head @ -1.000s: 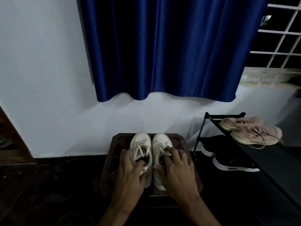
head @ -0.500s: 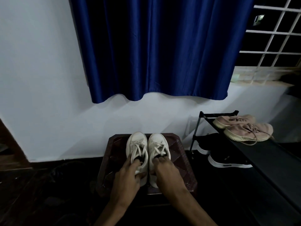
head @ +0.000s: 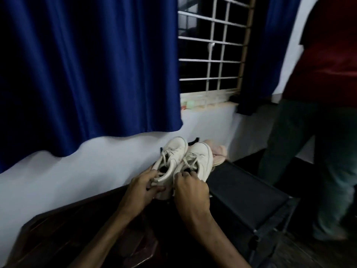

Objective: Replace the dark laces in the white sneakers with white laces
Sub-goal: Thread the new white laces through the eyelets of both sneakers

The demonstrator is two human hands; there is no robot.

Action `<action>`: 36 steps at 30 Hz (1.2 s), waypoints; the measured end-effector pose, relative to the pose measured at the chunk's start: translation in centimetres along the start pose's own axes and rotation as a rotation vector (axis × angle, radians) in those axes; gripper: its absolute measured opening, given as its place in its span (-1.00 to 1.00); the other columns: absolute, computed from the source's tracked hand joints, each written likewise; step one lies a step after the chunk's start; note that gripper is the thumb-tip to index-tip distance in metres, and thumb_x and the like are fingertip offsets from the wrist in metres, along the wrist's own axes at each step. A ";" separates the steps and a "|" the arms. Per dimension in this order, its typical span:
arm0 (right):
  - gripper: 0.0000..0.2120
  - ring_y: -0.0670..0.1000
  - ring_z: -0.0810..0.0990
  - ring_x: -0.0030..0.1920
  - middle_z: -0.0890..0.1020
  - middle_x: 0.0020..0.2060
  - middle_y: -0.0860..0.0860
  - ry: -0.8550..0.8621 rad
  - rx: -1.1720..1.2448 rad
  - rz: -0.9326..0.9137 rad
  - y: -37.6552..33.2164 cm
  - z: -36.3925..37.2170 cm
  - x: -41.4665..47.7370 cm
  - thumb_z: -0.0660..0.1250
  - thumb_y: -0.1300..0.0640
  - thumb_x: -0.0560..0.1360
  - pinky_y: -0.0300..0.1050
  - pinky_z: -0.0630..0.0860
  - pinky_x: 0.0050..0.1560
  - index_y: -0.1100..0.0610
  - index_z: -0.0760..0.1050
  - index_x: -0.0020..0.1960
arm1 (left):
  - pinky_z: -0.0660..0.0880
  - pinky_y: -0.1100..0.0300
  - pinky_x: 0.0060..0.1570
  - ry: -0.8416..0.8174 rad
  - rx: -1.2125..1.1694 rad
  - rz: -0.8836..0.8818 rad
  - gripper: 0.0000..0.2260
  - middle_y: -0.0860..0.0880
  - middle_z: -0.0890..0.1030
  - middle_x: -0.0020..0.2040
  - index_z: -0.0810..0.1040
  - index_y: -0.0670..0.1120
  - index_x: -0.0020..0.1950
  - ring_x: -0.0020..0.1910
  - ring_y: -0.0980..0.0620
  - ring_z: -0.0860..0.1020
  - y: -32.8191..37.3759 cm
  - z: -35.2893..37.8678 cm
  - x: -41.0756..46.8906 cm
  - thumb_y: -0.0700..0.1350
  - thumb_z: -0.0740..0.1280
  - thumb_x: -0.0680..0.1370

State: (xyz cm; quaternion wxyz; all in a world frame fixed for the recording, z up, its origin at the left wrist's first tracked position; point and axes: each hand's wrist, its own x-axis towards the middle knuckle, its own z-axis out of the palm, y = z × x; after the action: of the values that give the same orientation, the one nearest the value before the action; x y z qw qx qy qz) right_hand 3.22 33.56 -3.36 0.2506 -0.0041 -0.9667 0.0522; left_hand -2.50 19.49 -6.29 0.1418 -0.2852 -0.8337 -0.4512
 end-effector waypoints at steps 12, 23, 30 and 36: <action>-0.89 0.12 0.63 -0.06 0.67 -0.09 0.12 -0.125 -0.077 0.291 16.1 2.1 0.6 0.32 0.25 0.49 -0.07 0.36 -0.30 0.19 0.59 -0.02 | 0.45 0.17 -0.14 -0.461 -0.161 0.091 -0.80 0.12 0.56 -0.25 0.54 0.08 -0.20 -0.19 0.21 0.51 -0.7 15.8 13.0 -0.12 0.55 0.38; -0.76 0.16 0.52 0.14 0.59 0.11 0.15 -0.120 -0.056 0.243 17.0 5.2 1.8 0.14 0.32 0.57 -0.01 0.35 -0.20 0.24 0.47 0.18 | 0.40 0.36 -0.15 -0.654 -0.075 0.098 -0.66 0.23 0.52 -0.27 0.51 0.21 -0.24 -0.22 0.27 0.47 -1.7 16.4 16.2 -0.22 0.51 0.44; -0.77 0.15 0.54 0.14 0.61 0.10 0.14 -0.161 -0.068 0.238 16.5 4.3 1.9 0.16 0.30 0.57 -0.04 0.35 -0.18 0.23 0.50 0.17 | 0.40 0.36 -0.13 -0.639 -0.015 0.110 -0.72 0.17 0.51 -0.22 0.49 0.15 -0.20 -0.18 0.23 0.47 -1.8 16.7 15.8 -0.18 0.52 0.44; -0.80 0.14 0.57 0.09 0.64 0.04 0.10 -0.205 -0.049 0.284 16.2 3.0 2.0 0.18 0.31 0.53 -0.08 0.29 -0.20 0.18 0.54 0.05 | 0.34 0.43 -0.13 -0.597 0.077 0.139 -0.74 0.17 0.50 -0.19 0.48 0.09 -0.15 -0.18 0.31 0.47 -1.5 17.4 15.3 -0.23 0.49 0.45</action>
State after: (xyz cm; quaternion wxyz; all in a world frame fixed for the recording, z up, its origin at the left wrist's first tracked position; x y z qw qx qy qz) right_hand -0.33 49.43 -6.66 0.1407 -0.1415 -0.9778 0.0638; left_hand -15.24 38.61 -9.37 -0.0681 -0.4561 -0.8333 -0.3049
